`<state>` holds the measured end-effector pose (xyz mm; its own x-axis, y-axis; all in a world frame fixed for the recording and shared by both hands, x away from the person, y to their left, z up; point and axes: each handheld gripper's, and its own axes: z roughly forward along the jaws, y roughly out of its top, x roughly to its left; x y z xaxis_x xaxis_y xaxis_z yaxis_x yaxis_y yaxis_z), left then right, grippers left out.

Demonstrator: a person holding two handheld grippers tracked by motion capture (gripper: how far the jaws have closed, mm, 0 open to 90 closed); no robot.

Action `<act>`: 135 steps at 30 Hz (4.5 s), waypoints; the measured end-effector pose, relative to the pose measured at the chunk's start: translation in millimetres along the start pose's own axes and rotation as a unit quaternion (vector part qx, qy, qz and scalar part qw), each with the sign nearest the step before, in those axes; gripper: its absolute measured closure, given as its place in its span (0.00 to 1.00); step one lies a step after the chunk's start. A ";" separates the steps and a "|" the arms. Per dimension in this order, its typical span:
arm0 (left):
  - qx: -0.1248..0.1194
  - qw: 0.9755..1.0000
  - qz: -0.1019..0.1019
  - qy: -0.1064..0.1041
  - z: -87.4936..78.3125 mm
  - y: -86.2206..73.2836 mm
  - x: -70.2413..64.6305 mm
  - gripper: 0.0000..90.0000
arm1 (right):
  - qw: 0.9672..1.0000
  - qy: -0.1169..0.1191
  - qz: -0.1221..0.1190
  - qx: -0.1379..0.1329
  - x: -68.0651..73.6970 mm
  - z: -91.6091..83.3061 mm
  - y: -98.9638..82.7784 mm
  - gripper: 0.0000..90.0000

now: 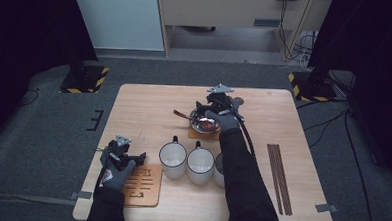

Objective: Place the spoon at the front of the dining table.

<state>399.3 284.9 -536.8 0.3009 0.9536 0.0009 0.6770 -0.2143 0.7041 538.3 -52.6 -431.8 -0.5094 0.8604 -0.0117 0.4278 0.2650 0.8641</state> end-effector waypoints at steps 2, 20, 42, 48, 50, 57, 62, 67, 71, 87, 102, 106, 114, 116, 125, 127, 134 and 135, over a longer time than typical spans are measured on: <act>0.000 1.000 0.000 0.000 0.0 0.0 0.0 0.03 | 1.000 0.002 -0.003 0.007 1.5 4.3 -3.1 0.28; 0.000 1.000 0.000 0.000 0.0 0.0 0.0 0.02 | 0.999 0.022 -0.016 0.042 11.7 31.2 -32.7 0.40; 0.000 1.000 0.000 0.000 0.0 0.0 0.0 0.02 | 0.997 0.016 -0.021 0.079 13.0 44.2 -46.1 0.41; 0.000 1.000 0.000 0.000 0.0 0.0 0.0 0.02 | 0.996 0.008 -0.023 0.081 12.8 46.0 -46.4 0.39; 0.000 1.000 0.000 0.000 0.0 0.0 0.0 0.02 | 0.997 0.006 -0.022 0.079 12.4 46.2 -46.4 0.39; 0.000 1.000 0.000 0.000 0.0 0.0 0.0 0.02 | 0.998 0.016 -0.020 0.052 11.8 38.3 -42.1 0.48; 0.000 1.000 0.000 0.000 0.0 0.0 0.0 0.02 | 0.999 0.025 -0.023 0.037 12.6 33.6 -38.8 0.59; 0.000 1.000 0.000 0.000 0.0 0.0 0.0 0.02 | 0.997 0.046 -0.031 0.047 17.8 36.5 -40.7 0.69; 0.000 1.000 0.000 0.000 0.0 0.0 0.0 0.02 | 0.997 0.043 -0.043 0.053 20.7 39.7 -41.4 0.70; 0.000 1.000 0.000 0.000 0.0 0.0 0.0 0.02 | 0.996 0.000 -0.048 0.076 20.1 49.4 -43.8 0.56; 0.000 1.000 0.000 -0.001 0.0 0.0 0.0 0.02 | 0.999 0.002 -0.020 0.039 14.7 39.1 -40.3 0.51; 0.000 1.000 0.000 -0.001 0.0 0.0 0.0 0.02 | 0.999 0.009 -0.025 0.029 16.5 35.1 -37.8 0.51; 0.000 1.000 0.000 0.000 0.0 0.0 0.0 0.02 | 0.999 0.026 -0.032 0.005 21.5 23.4 -23.9 0.51; 0.000 1.000 0.000 0.000 0.0 0.0 0.0 0.02 | 0.999 0.029 -0.026 -0.006 23.4 19.8 -18.6 0.53; 0.000 1.000 0.000 -0.001 0.1 0.0 0.0 0.02 | 0.998 0.040 -0.033 -0.023 31.0 12.9 -0.7 0.55; 0.000 1.000 0.000 -0.001 0.1 0.0 0.0 0.02 | 0.998 0.044 -0.028 -0.023 33.2 13.7 1.3 0.55; 0.000 1.000 0.000 -0.001 0.1 0.0 0.0 0.02 | 0.998 0.059 -0.037 -0.002 41.8 29.4 -2.4 0.57; 0.000 1.000 0.001 -0.001 0.1 0.0 0.0 0.02 | 0.997 0.060 -0.041 0.002 42.2 31.9 -3.9 0.57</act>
<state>399.3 284.9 -536.8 0.3029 0.9530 0.0002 0.6772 -0.2154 0.7036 538.9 -3.4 -451.7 -0.6281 0.7779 -0.0211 0.3847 0.3340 0.8605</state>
